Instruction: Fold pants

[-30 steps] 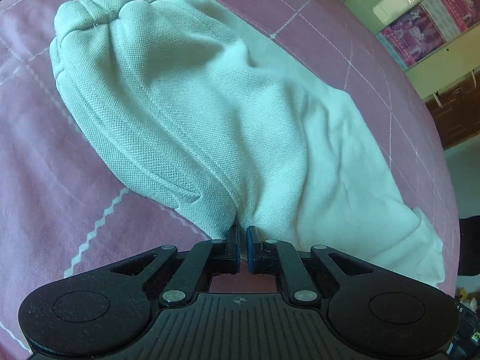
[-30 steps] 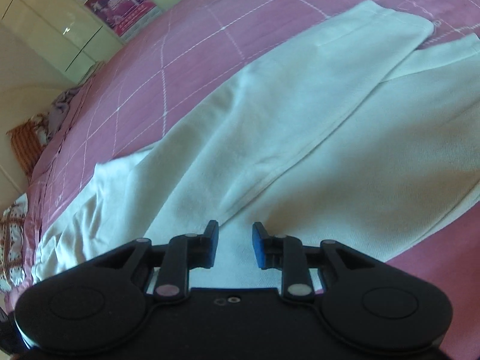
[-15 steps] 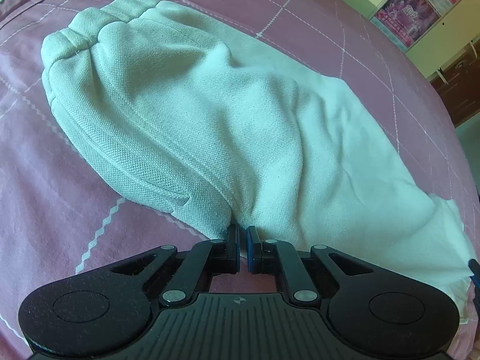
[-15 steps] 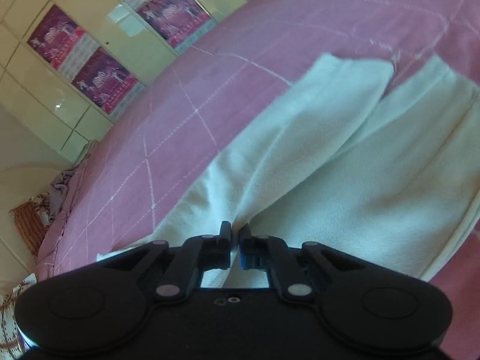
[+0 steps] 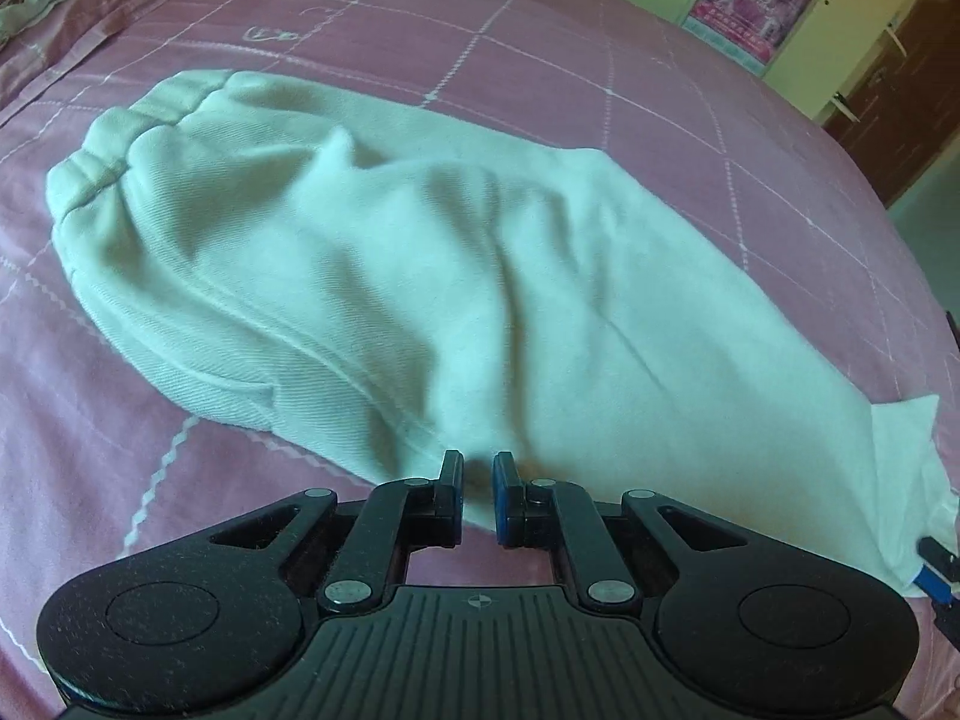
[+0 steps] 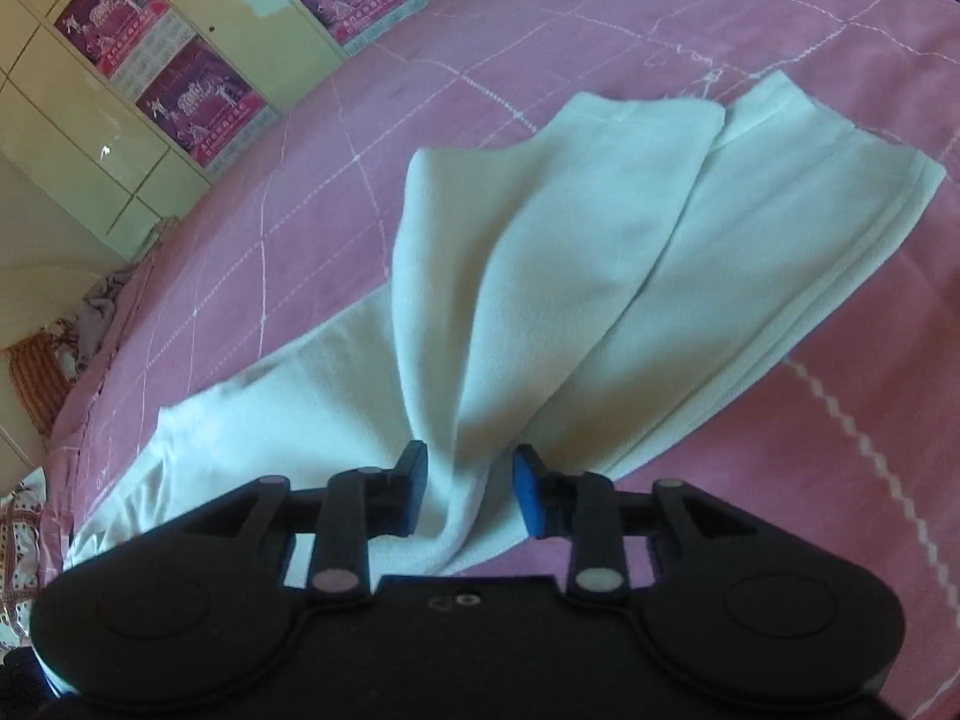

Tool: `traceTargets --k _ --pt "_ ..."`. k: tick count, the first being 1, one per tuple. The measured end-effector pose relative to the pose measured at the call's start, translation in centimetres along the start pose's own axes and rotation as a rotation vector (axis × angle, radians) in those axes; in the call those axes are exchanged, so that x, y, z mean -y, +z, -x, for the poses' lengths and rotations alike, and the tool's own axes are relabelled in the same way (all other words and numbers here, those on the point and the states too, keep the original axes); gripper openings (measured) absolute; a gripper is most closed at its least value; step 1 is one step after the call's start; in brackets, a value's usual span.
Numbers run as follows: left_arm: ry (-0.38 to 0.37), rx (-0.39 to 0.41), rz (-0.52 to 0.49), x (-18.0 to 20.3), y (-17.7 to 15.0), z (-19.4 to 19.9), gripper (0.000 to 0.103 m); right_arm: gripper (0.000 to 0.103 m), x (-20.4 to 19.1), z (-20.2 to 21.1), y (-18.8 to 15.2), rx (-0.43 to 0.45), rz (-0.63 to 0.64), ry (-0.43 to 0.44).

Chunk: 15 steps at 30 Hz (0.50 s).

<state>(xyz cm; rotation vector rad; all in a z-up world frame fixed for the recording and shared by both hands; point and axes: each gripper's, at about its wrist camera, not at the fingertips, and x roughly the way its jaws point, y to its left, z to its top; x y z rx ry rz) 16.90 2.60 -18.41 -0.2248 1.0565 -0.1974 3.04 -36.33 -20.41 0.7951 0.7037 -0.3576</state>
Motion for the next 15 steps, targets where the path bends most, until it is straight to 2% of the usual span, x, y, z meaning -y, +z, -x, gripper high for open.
traceTargets --k 5,8,13,15 --pt "-0.043 -0.037 -0.016 3.4 -0.8 -1.3 0.008 0.034 4.2 -0.1 2.8 0.050 -0.122 -0.017" --pt "-0.018 -0.042 -0.015 4.3 -1.7 -2.2 0.008 0.032 6.0 -1.5 4.6 0.085 -0.181 -0.018" --pt "-0.008 -0.039 0.020 3.9 -2.2 -2.5 0.008 0.019 8.0 -4.1 7.5 0.130 -0.214 -0.056" --pt "0.000 -0.041 0.008 4.1 -2.3 -2.5 0.008 0.006 8.0 -4.9 8.5 0.109 -0.233 -0.046"
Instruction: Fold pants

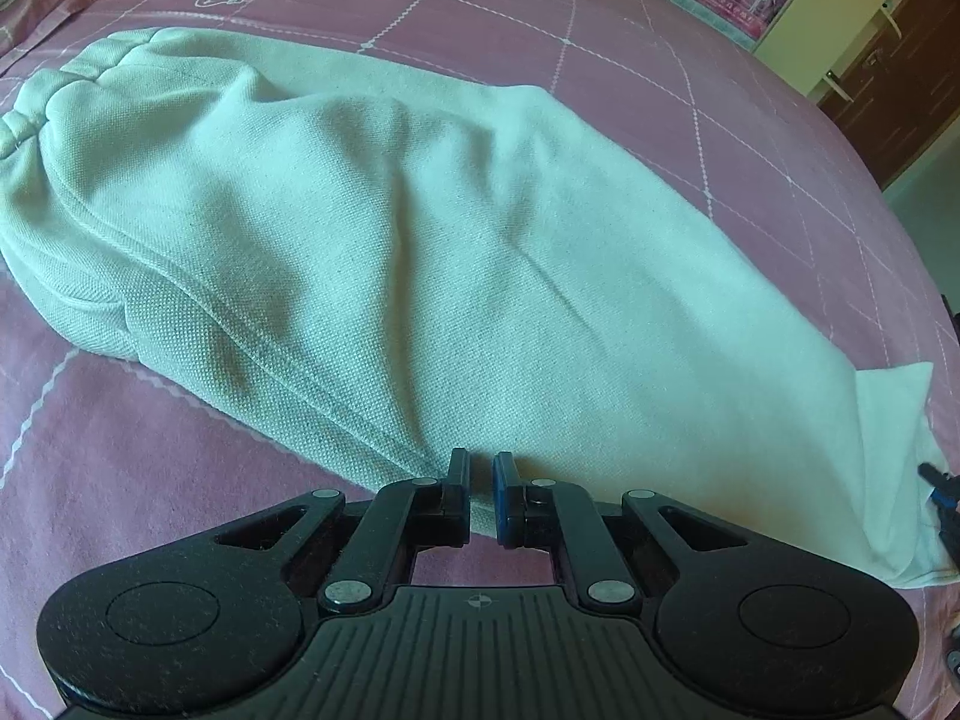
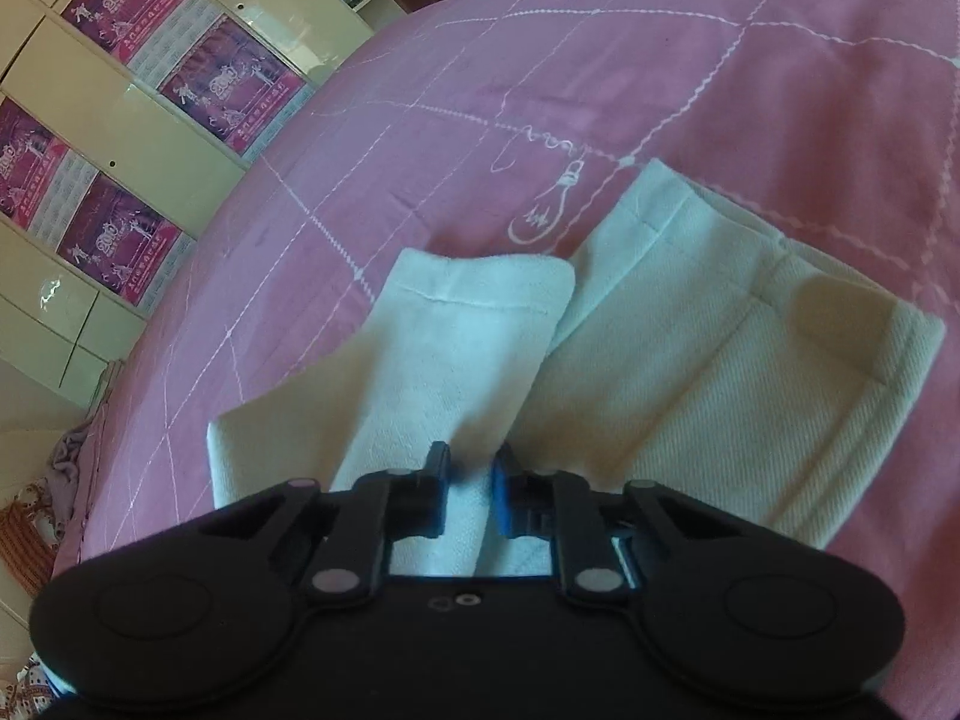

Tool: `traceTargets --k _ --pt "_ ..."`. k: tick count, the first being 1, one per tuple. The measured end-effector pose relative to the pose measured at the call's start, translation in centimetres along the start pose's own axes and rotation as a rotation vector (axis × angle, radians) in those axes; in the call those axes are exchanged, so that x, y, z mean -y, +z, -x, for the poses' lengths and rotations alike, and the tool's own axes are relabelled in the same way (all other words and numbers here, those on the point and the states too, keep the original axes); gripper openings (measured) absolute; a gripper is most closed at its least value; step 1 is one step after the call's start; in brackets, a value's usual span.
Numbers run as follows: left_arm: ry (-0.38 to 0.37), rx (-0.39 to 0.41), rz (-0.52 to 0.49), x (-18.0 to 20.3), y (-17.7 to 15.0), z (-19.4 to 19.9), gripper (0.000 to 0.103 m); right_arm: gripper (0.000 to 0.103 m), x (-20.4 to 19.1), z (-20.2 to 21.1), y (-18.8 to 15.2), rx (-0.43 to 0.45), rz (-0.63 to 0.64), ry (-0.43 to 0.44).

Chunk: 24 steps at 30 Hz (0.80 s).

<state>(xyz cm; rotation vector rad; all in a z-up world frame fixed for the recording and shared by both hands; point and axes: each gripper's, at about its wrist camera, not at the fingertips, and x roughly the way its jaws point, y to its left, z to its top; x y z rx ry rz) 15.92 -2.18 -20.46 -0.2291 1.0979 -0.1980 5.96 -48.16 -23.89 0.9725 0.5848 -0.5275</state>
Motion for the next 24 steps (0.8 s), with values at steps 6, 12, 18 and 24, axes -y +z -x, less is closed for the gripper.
traceTargets --k 6,12,18,24 --pt "0.014 0.005 -0.031 0.3 -0.1 0.0 0.008 0.005 -5.9 6.4 2.0 0.205 0.228 0.127" --pt "0.012 0.017 -0.053 0.3 -0.3 0.1 0.008 0.005 0.2 8.2 -0.4 0.190 0.263 -0.073" --pt "0.010 0.016 -0.043 0.3 -0.3 0.2 0.008 0.011 3.0 6.5 -1.9 0.103 0.207 -0.120" --pt "0.018 0.020 -0.048 0.4 -0.4 0.2 0.008 0.038 3.6 5.5 0.2 0.105 0.087 -0.062"
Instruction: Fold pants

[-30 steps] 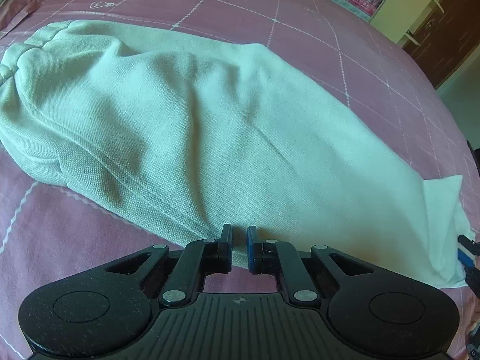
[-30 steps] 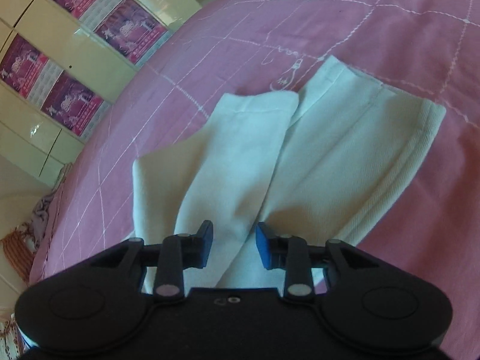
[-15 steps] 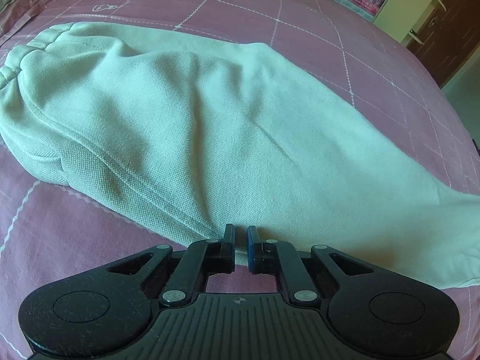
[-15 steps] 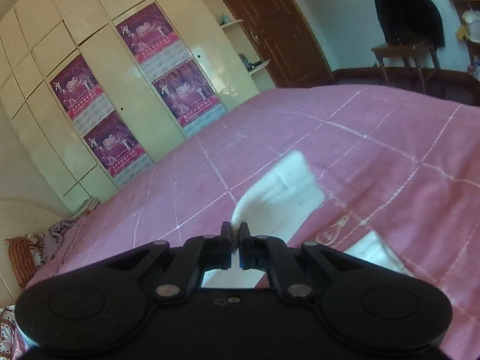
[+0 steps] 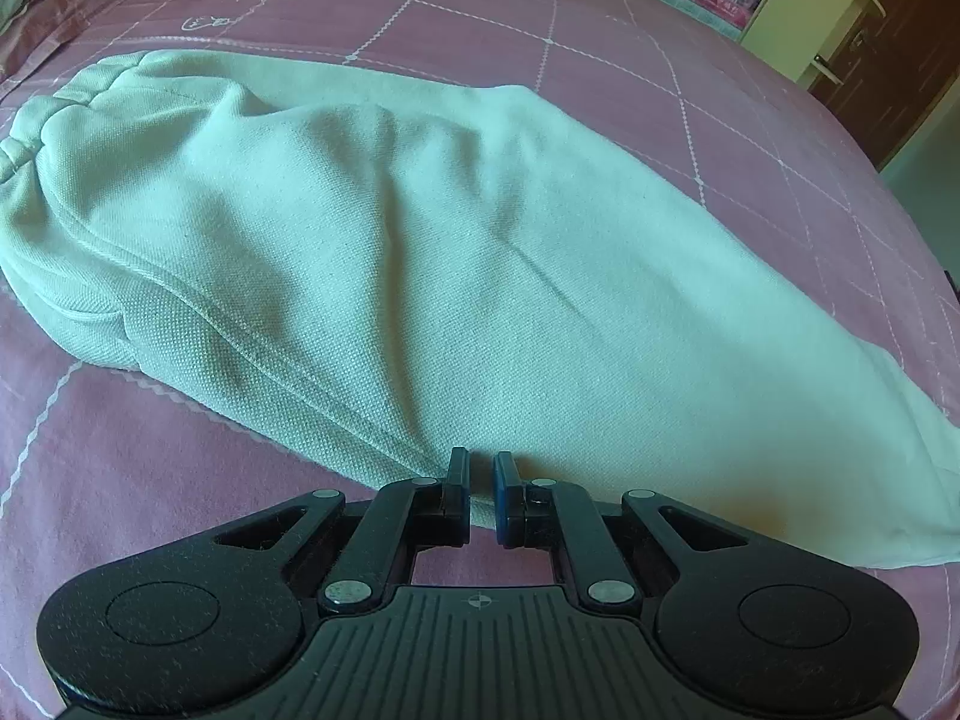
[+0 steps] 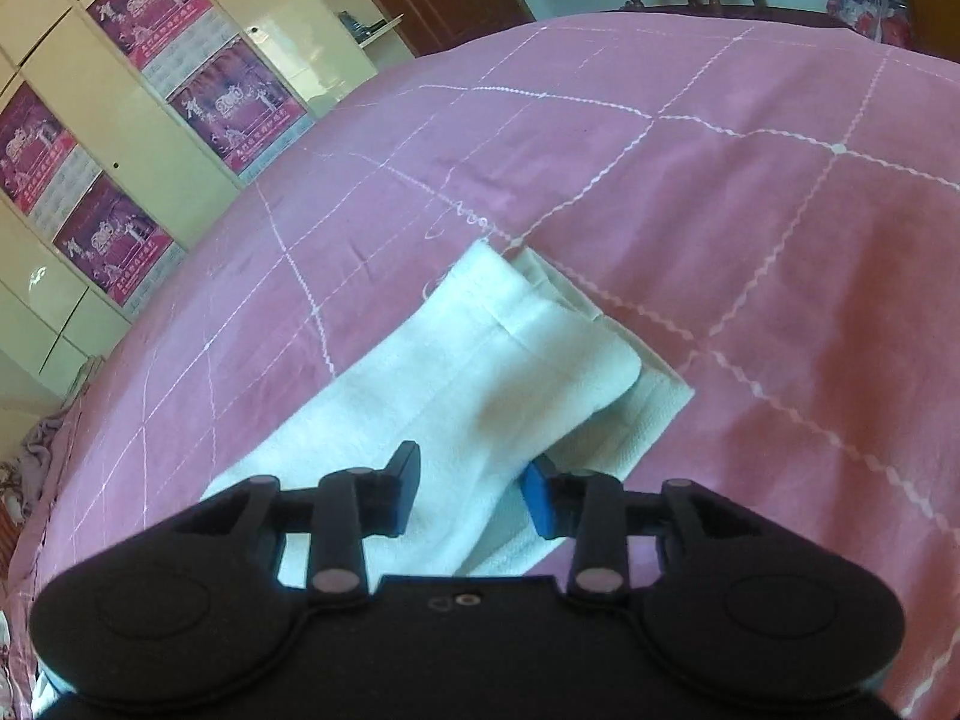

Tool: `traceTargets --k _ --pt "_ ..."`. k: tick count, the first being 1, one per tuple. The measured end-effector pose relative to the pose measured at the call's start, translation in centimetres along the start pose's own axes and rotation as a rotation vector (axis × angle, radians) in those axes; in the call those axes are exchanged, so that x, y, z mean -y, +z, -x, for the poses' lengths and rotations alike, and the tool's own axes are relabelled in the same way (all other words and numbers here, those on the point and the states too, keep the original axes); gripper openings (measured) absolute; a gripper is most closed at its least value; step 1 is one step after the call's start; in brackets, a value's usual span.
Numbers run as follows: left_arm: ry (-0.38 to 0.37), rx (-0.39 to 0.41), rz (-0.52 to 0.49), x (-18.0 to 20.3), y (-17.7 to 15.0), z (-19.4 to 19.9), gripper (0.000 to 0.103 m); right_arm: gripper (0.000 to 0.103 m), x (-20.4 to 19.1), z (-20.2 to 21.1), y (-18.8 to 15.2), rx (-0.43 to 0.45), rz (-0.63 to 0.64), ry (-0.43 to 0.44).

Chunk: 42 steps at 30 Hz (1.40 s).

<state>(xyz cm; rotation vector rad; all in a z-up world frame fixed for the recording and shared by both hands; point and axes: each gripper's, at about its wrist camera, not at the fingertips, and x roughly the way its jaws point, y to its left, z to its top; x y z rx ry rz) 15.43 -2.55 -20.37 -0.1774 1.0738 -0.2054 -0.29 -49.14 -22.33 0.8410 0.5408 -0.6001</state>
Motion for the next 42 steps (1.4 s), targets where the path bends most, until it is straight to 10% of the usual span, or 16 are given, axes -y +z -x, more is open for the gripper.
traceTargets --k 8,13,15,21,32,38,42 --pt "0.004 -0.001 -0.009 0.0 0.1 -0.1 0.008 0.006 -1.4 -1.6 1.9 -0.023 -0.010 0.044" --pt "0.000 -0.002 -0.002 0.1 0.2 0.1 0.008 0.004 -7.9 3.9 5.5 0.239 0.070 0.225" --pt "-0.001 -0.004 0.001 0.0 0.1 0.1 0.008 0.004 -8.0 4.6 5.1 0.306 0.128 0.167" --pt "-0.001 -0.006 -0.022 -0.1 0.1 0.1 0.008 0.005 0.9 -0.4 0.4 0.073 0.049 -0.144" --pt "0.003 0.001 -0.033 0.1 -0.1 0.1 0.008 0.015 2.3 1.0 0.1 -0.002 -0.075 -0.025" --pt "0.002 -0.003 -0.034 0.1 -0.1 0.5 0.008 0.006 2.5 1.3 0.1 0.035 0.029 -0.153" --pt "-0.030 0.003 -0.071 1.4 0.2 1.2 0.008 0.019 1.1 3.3 0.0 0.127 0.090 -0.189"
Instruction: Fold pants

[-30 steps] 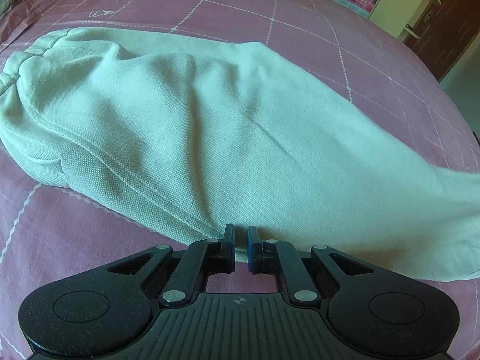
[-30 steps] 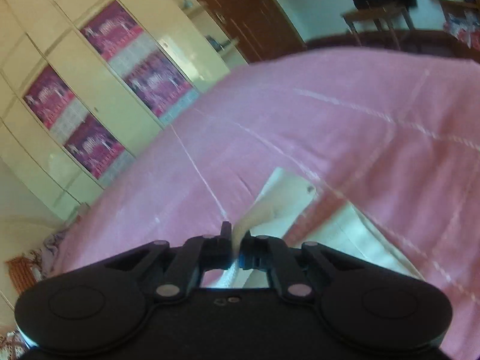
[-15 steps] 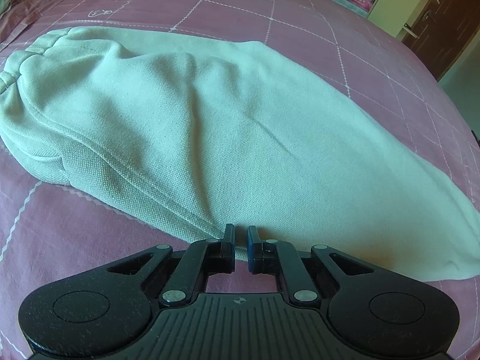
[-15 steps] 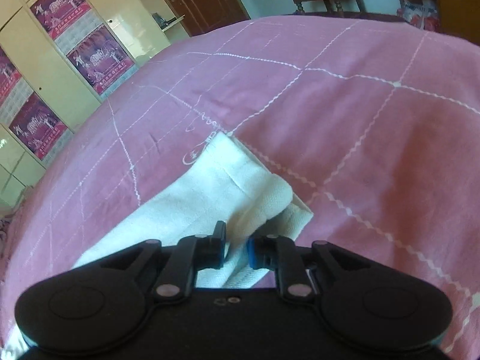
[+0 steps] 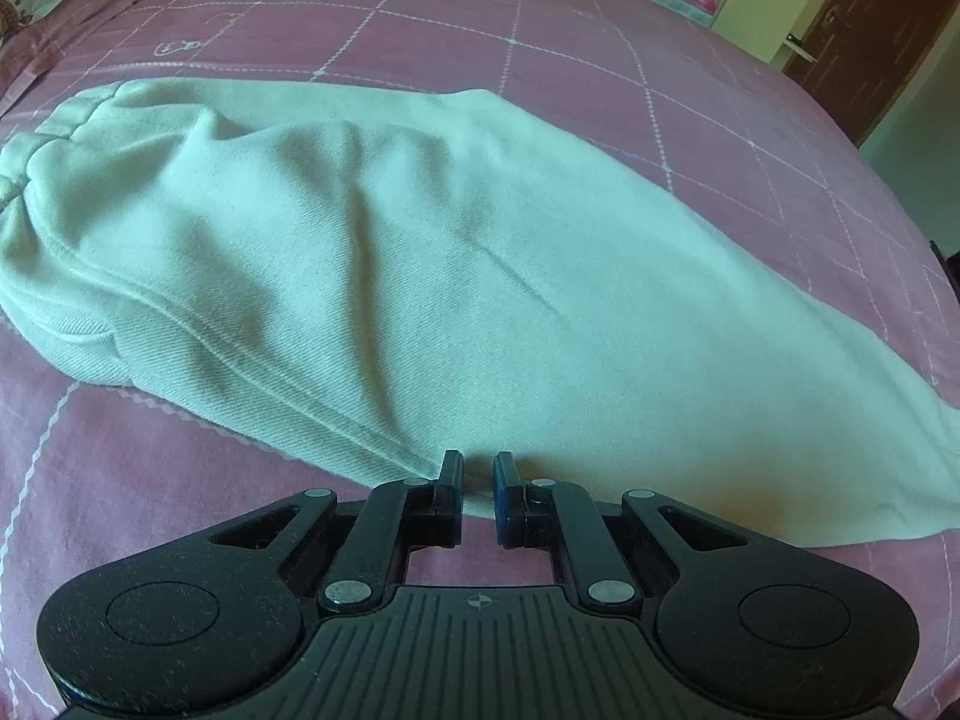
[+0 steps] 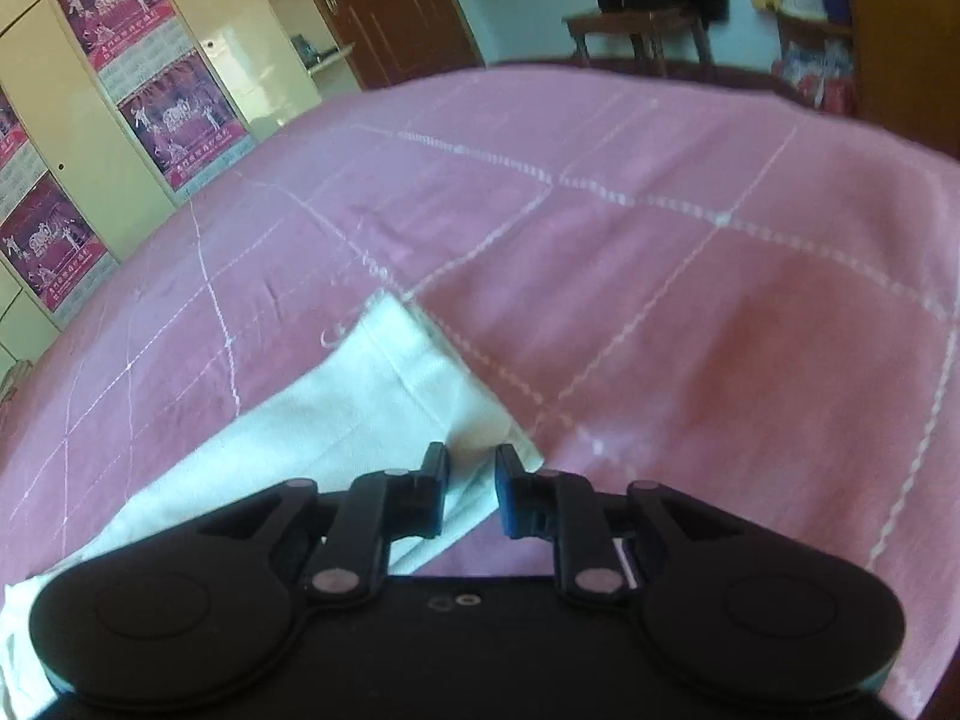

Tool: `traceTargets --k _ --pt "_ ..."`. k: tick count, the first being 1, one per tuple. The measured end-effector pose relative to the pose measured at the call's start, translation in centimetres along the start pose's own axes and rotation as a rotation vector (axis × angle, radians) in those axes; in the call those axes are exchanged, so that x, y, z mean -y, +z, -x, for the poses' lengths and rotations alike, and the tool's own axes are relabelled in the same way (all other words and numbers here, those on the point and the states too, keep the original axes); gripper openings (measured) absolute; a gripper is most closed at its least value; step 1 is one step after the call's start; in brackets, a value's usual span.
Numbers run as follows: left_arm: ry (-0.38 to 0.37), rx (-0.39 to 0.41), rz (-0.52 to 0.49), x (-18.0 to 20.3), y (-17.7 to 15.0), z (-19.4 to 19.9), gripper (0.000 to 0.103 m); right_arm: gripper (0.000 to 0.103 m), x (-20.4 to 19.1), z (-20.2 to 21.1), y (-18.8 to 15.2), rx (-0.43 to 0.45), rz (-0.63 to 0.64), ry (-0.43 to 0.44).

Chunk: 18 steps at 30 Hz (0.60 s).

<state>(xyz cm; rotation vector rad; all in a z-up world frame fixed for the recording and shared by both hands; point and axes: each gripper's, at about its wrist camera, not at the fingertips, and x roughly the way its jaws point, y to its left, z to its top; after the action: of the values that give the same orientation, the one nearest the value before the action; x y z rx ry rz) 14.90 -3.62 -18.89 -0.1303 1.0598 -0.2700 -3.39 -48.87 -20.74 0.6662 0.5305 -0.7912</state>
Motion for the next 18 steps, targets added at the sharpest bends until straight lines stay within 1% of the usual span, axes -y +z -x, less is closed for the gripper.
traceTargets --k 2,3,4,6,8,10,12,13,15,16,18 --pt "-0.035 0.001 -0.029 1.5 0.6 0.0 0.008 0.019 -0.8 1.3 0.7 0.056 0.024 0.021" --pt "-0.055 0.001 -0.050 2.6 1.0 -0.1 0.008 0.019 -1.4 1.5 1.0 0.056 0.041 0.053" --pt "-0.074 -0.005 -0.069 3.7 1.3 -0.4 0.008 0.020 -2.3 1.4 1.3 0.038 0.066 0.095" --pt "-0.103 -0.030 -0.108 6.2 2.0 -1.5 0.008 0.021 -4.7 0.8 1.1 -0.031 0.125 0.190" --pt "-0.116 -0.048 -0.151 8.6 2.3 -3.0 0.008 0.021 -7.6 -0.1 -0.3 -0.100 0.195 0.259" --pt "-0.115 -0.055 -0.189 10.9 2.8 -4.8 0.008 0.021 -11.0 -1.2 -2.1 -0.171 0.266 0.331" --pt "-0.098 -0.041 -0.221 12.7 3.6 -6.4 0.008 0.021 -14.8 -2.2 -3.8 -0.231 0.335 0.388" --pt "-0.089 -0.033 -0.230 13.5 4.2 -7.2 0.008 0.021 -16.5 -2.9 -4.5 -0.257 0.376 0.411" --pt "-0.075 -0.018 -0.224 14.6 5.7 -8.5 0.008 0.021 -19.7 -4.4 -5.8 -0.293 0.455 0.426" --pt "-0.074 -0.011 -0.213 14.9 6.4 -9.2 0.008 0.020 -21.0 -5.2 -6.4 -0.318 0.483 0.430" --pt "-0.072 0.001 -0.201 15.5 7.8 -10.2 0.008 0.020 -23.0 -6.8 -7.1 -0.335 0.515 0.421"
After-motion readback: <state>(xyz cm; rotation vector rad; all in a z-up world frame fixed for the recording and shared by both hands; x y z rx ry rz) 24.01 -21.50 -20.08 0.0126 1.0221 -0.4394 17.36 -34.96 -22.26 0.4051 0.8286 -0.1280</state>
